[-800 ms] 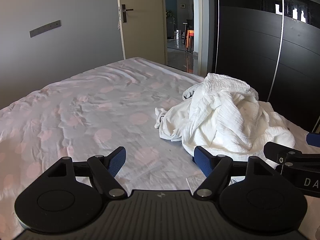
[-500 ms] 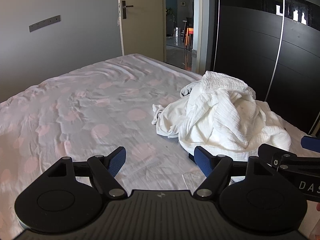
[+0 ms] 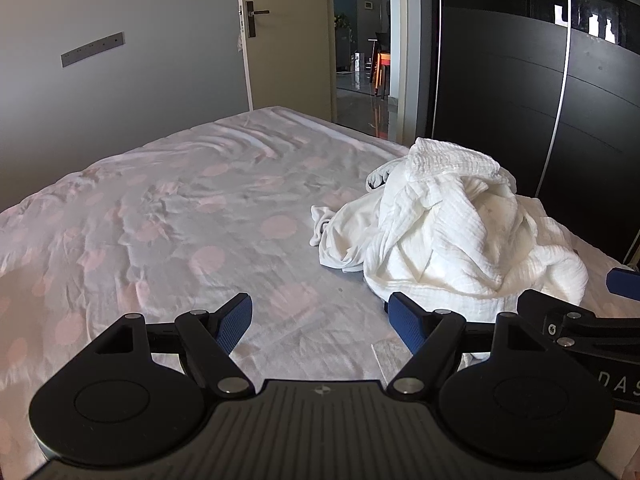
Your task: Fold clothes
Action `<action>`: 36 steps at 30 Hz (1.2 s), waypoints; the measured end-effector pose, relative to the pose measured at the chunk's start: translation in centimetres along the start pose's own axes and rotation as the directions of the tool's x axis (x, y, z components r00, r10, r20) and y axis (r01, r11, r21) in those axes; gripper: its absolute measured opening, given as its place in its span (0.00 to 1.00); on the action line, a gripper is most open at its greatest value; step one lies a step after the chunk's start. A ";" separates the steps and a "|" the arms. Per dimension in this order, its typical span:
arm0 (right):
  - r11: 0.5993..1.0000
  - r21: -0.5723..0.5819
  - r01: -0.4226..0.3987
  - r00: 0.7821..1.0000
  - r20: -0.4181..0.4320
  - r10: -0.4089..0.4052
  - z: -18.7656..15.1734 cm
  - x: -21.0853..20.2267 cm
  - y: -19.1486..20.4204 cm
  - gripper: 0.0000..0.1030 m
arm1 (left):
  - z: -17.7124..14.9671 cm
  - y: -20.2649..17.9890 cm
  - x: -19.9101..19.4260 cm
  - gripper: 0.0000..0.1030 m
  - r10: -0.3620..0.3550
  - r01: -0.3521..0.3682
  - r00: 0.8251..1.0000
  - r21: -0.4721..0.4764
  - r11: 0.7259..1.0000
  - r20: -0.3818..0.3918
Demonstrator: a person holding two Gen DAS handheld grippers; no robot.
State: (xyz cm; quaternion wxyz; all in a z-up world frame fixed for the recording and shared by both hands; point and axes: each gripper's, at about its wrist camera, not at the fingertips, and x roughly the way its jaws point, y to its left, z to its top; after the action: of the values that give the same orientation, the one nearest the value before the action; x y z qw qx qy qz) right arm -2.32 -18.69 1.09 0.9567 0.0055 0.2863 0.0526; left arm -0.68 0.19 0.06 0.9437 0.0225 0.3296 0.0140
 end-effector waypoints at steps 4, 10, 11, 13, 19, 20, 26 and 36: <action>1.000 -0.005 -0.001 1.000 0.000 0.001 0.0 0.0 0.1 0.94 | -0.1 0.1 0.0 0.72 0.000 0.000 1.000 -0.002 1.000 -0.001; 1.000 -0.009 0.000 1.000 -0.005 0.000 0.0 0.1 0.1 0.94 | -0.1 0.0 0.2 0.72 0.000 0.000 1.000 -0.005 1.000 -0.010; 1.000 -0.010 0.001 1.000 -0.006 -0.001 -0.1 0.1 0.2 0.94 | -0.1 0.0 0.2 0.72 0.001 -0.001 1.000 -0.006 1.000 -0.012; 1.000 -0.013 0.002 1.000 -0.007 -0.002 -0.1 0.1 0.2 0.94 | -0.2 0.1 0.2 0.72 0.001 -0.001 1.000 -0.008 1.000 -0.014; 1.000 -0.011 -0.001 1.000 -0.009 0.000 -0.1 0.2 0.1 0.94 | -0.3 0.1 0.1 0.72 0.001 -0.001 1.000 -0.005 1.000 -0.016; 1.000 -0.011 -0.003 1.000 -0.008 0.003 -0.1 0.2 0.1 0.94 | -0.3 0.1 0.1 0.72 0.001 -0.001 1.000 -0.005 1.000 -0.016; 0.999 -0.035 0.018 1.000 -0.001 -0.018 -0.2 0.2 0.3 0.94 | -0.2 0.1 0.1 0.72 -0.001 0.001 1.000 -0.005 1.000 -0.018; 1.000 -0.020 0.004 1.000 -0.027 -0.005 -0.3 0.7 0.3 0.94 | -0.2 0.1 0.1 0.72 0.000 0.000 1.000 -0.008 1.000 -0.020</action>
State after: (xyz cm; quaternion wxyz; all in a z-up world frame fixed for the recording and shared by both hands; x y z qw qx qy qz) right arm -1.96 -18.38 0.47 0.9528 -0.0054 0.2989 0.0533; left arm -0.72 0.28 -0.19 0.9405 0.0186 0.3390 0.0157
